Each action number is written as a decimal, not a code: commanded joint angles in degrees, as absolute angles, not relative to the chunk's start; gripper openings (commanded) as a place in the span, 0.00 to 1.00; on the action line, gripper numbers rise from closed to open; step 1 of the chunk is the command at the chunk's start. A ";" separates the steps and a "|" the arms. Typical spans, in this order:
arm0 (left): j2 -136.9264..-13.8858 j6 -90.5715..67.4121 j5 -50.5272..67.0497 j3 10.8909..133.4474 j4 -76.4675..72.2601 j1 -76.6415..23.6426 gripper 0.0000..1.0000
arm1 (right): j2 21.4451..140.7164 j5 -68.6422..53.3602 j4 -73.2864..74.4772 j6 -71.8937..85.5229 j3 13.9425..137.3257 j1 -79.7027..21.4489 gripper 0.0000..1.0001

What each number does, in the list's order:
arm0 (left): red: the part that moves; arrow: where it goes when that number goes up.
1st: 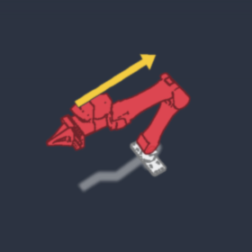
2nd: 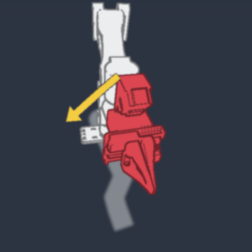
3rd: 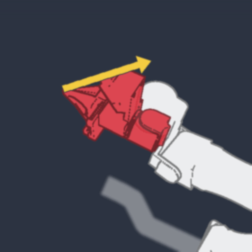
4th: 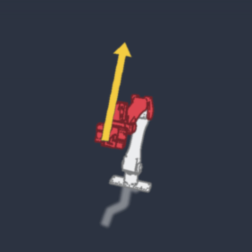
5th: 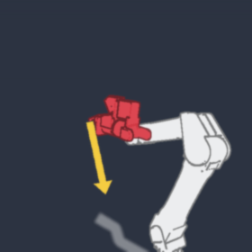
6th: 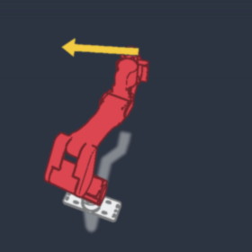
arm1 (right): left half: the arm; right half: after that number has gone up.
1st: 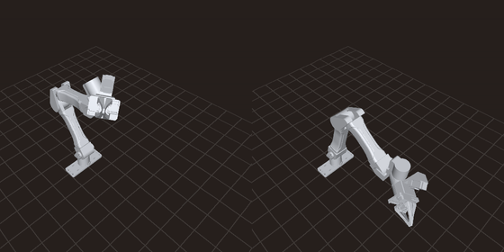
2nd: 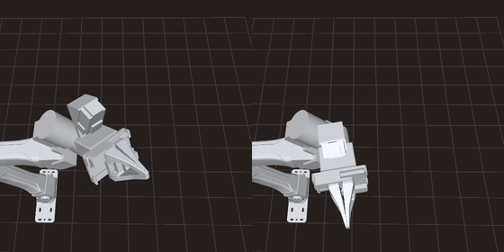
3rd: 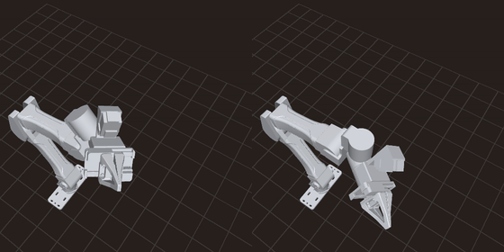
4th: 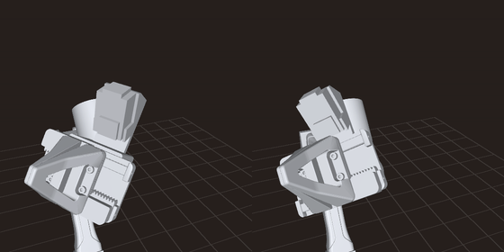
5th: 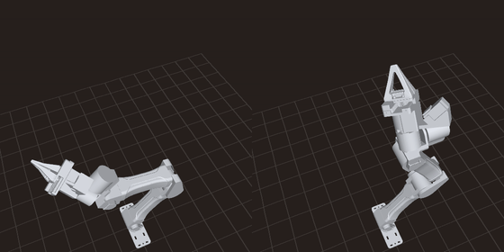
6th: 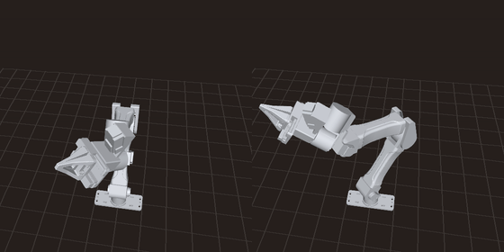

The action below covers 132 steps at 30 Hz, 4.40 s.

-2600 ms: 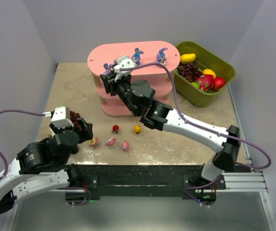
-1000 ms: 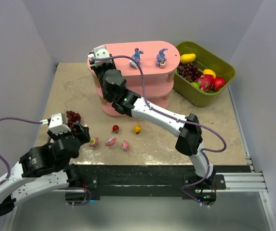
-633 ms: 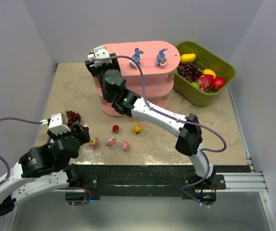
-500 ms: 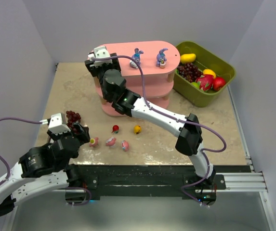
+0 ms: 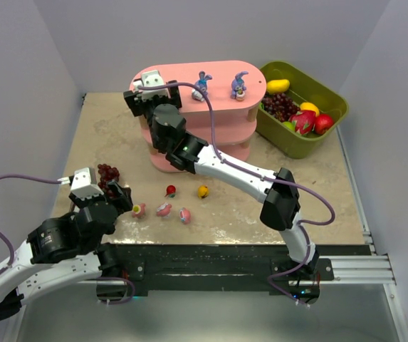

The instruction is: Place and organize the plastic toys onto the shelf

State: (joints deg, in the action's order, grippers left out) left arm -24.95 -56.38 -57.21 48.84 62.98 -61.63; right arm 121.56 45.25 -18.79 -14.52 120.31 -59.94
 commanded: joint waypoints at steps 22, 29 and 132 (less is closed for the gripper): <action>-25.31 -56.34 -58.89 48.96 61.17 -61.70 0.84 | 105.39 34.90 -16.71 -8.26 112.94 -59.77 0.92; -26.37 -56.43 -58.36 49.75 61.17 -61.70 0.84 | 98.71 32.35 -14.33 -6.95 108.73 -59.76 0.92; -40.87 -49.75 -45.18 39.82 35.95 -61.70 0.74 | 90.79 14.15 -20.57 39.29 38.85 -65.30 0.14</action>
State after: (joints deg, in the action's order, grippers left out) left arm -41.39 -48.93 -42.50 38.57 36.58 -61.63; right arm 93.32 9.93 -21.15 39.05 38.37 -66.04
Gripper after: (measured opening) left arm 0.734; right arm 0.144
